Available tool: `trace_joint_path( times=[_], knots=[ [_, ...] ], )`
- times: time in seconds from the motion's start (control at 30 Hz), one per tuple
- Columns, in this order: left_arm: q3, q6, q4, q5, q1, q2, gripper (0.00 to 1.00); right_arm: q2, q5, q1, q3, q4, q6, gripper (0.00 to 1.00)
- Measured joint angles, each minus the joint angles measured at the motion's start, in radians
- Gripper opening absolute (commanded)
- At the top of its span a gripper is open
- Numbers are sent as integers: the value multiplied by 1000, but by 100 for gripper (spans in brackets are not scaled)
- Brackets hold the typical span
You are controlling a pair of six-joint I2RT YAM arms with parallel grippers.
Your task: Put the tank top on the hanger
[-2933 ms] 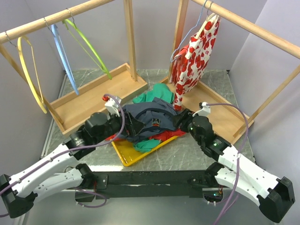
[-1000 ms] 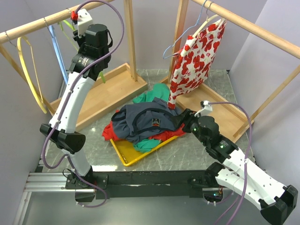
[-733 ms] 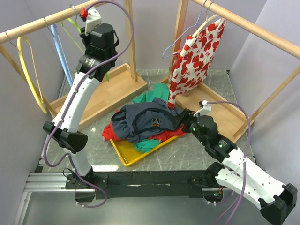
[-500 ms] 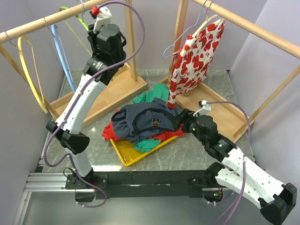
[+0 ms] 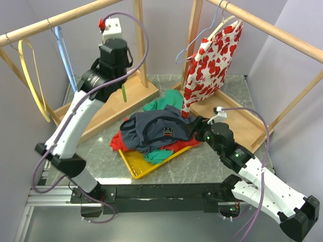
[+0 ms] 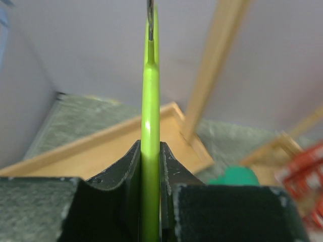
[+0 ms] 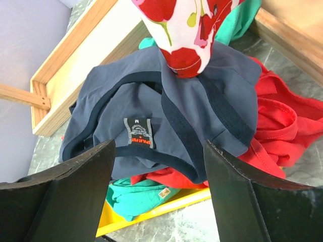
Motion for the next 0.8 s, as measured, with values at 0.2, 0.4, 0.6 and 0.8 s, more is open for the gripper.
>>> trace_joint_path(
  times=[0.2,0.4,0.6,0.8],
  knots=[
    [-246,-94,-10,232,-16,-206,1,-1,26,0,13,-18,-16,81],
    [-529,-140,29,423,-48,-425,1,-26,57,0,14,-34,-26,82],
    [-780,-151,25,612,-67,-618,1,-64,76,0,14,-34,-30,82],
    [-896,-128,-8,768,-81,-711,1,-46,92,0,14,-43,-47,79]
  ],
)
